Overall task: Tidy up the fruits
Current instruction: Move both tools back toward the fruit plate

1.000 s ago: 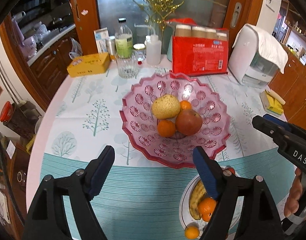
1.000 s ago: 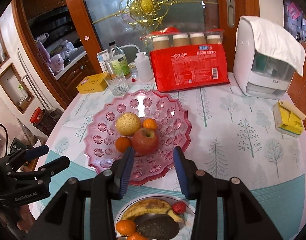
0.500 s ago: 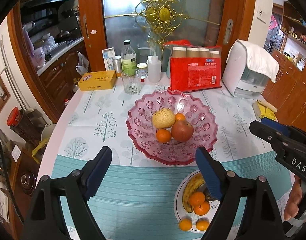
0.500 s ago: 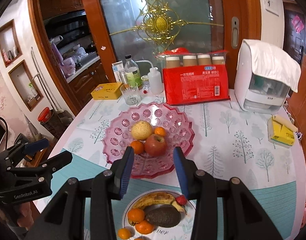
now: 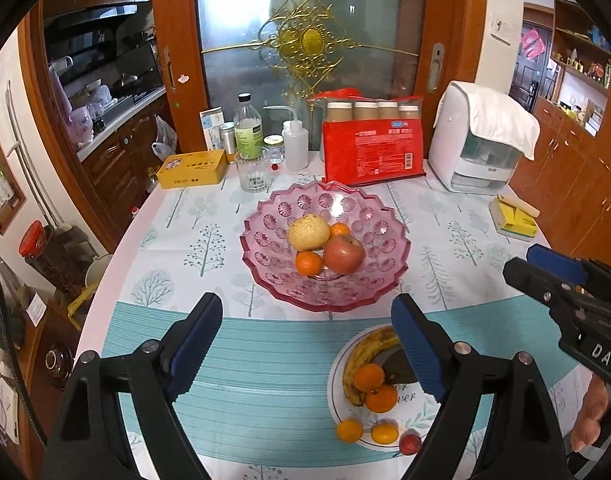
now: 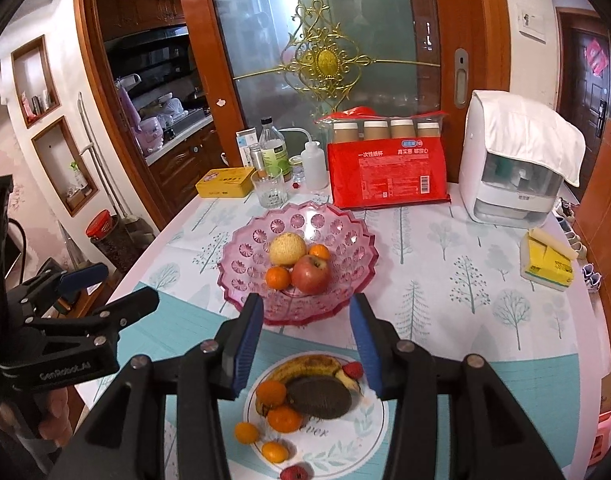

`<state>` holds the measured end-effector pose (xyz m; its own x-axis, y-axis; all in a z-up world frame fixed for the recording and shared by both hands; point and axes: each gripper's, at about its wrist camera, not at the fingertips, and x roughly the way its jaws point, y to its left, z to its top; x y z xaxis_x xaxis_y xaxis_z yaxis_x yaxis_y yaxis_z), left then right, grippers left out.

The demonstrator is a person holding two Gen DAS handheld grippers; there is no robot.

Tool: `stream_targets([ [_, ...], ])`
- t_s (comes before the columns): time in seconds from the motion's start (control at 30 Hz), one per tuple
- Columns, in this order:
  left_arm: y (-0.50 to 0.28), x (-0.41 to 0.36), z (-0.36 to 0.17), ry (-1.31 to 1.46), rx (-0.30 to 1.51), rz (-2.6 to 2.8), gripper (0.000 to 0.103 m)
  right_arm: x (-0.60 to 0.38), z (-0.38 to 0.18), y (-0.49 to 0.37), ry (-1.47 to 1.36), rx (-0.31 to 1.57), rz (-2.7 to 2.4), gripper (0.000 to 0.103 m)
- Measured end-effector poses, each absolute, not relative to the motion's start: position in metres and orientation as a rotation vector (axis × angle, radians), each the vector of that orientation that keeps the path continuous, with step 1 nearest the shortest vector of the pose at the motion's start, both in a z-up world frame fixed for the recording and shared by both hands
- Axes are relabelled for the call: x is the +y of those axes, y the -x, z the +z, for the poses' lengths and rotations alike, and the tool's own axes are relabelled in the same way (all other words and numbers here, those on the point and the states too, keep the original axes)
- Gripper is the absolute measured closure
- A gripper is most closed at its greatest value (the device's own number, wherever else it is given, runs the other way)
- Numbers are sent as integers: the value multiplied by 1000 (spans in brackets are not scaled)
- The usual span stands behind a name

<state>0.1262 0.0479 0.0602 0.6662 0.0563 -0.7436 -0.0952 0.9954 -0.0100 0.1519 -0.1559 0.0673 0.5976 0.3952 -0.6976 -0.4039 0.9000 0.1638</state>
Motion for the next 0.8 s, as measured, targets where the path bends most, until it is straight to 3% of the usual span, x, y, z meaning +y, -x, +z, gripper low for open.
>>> stream_targets([
  [0.4,-103,21,38,20,864,72,15,-176,43,-117,31,848,479,57],
  [0.8,-80,16,-28,32,977,43,15,-184,-30,-93,56,980,479,57],
])
